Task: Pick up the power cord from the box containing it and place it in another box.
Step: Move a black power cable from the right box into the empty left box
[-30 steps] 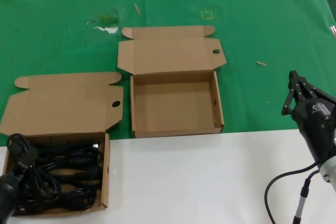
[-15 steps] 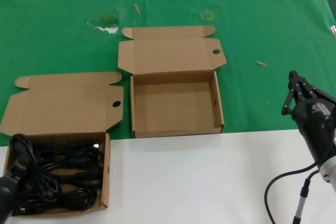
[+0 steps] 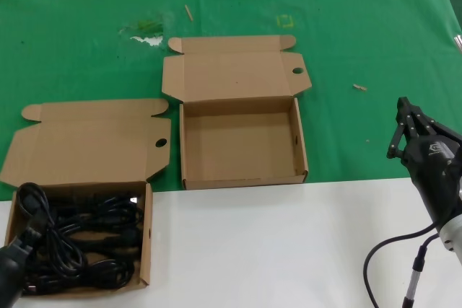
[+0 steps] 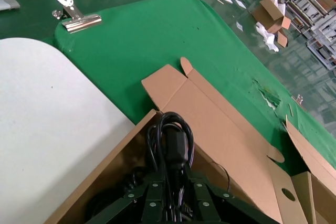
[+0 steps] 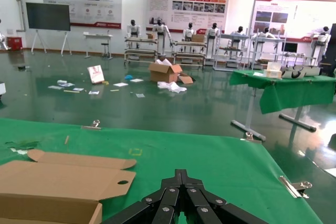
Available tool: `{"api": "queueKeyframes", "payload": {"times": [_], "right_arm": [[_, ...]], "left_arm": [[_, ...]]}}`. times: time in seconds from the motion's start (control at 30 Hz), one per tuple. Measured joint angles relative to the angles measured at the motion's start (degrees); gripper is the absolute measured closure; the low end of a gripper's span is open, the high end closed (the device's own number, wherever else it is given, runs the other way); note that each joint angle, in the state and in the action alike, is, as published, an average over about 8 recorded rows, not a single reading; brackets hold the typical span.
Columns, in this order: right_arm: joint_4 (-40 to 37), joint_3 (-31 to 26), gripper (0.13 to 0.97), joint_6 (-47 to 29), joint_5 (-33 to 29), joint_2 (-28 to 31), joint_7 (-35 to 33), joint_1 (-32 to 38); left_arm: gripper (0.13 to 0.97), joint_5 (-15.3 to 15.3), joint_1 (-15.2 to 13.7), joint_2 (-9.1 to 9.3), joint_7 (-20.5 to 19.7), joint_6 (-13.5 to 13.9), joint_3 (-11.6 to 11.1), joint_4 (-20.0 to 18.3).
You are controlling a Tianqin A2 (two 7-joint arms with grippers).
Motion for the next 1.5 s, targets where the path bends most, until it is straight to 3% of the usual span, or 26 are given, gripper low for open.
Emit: {"api": "queueKeyframes", "payload": {"times": [0.17, 0.47, 0.73, 1.07, 1.33, 1.5], "right_arm": [[0.00, 0.00, 0.957, 0.00, 0.00, 0.00, 0.00, 0.00], [0.00, 0.00, 0.957, 0.00, 0.00, 0.00, 0.00, 0.00], [0.00, 0.00, 0.957, 0.00, 0.00, 0.00, 0.00, 0.00], [0.00, 0.00, 0.957, 0.00, 0.00, 0.00, 0.00, 0.00], [0.00, 0.00, 0.957, 0.00, 0.00, 0.00, 0.00, 0.00], [0.00, 0.00, 0.957, 0.00, 0.00, 0.00, 0.00, 0.00]], "left_arm": [[0.889, -0.39, 0.74, -0.01, 0.00, 0.13, 0.17, -0.91], [0.806, 0.00, 1.42, 0.09, 0.82, -0.47, 0.40, -1.54], [0.655, 1.06, 1.11, 0.18, 2.11, -1.82, 0.74, -0.02], [0.663, 1.82, -0.30, 0.20, 3.01, -3.15, 1.03, 2.61], [0.755, 1.62, -1.78, 0.17, 3.13, -3.51, 1.01, 4.57], [0.768, 1.12, -2.19, 0.06, 2.88, -3.26, 0.72, 4.71]]}}
